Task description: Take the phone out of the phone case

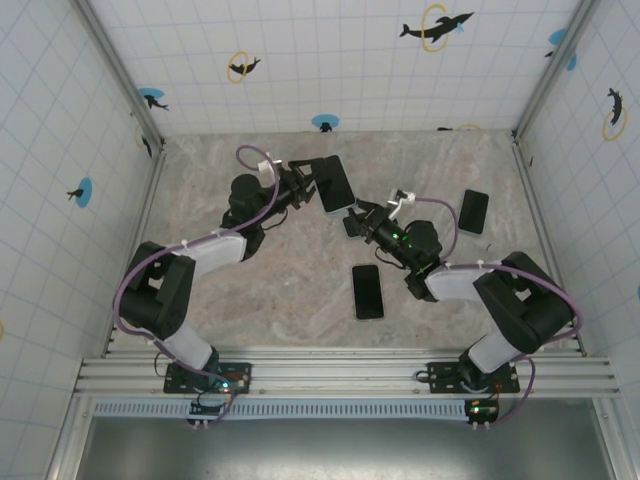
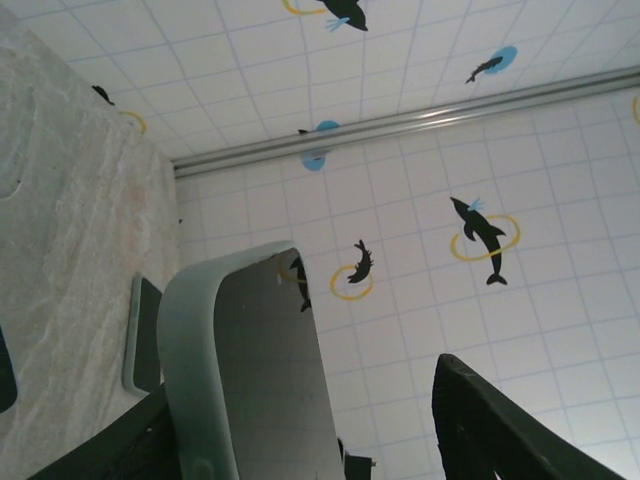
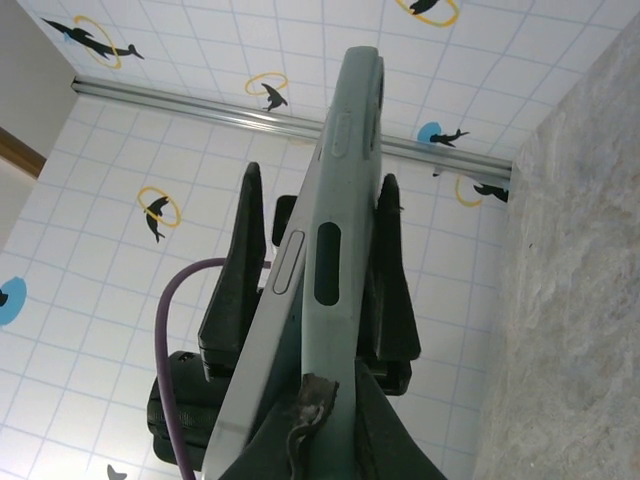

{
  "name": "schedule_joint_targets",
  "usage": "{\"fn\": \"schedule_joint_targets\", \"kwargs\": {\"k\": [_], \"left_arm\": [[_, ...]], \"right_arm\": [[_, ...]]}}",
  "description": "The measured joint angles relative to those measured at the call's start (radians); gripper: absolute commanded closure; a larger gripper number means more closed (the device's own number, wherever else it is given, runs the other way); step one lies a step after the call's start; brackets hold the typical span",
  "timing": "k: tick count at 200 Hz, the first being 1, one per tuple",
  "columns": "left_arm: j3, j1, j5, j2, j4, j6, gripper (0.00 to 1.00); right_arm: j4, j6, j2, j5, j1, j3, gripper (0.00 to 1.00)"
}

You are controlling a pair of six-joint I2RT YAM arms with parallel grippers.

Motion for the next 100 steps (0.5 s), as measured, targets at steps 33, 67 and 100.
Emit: {"fn": "schedule_joint_targets", "kwargs": {"k": [33,67,100], "left_arm": [[-0.085,-0.002,-0.016,-0.046,-0.040,-0.002,0.36],[-0.164,-0.026,-0.044,-0.130,-0.087,-0.005,0.36],[-0.200,-0.083,-0.089,-0.211,-0.101,-0.020,0.36]], "right_arm": [[0.024,-0.021,0.014,0.035,0.000,-0.001,1.00],[0.042,-0.047,0.047,0.060,0.000,0.000,1.00],[0.057,-0.062,0.103,0.079,-0.001,0.015,1.00]]}}
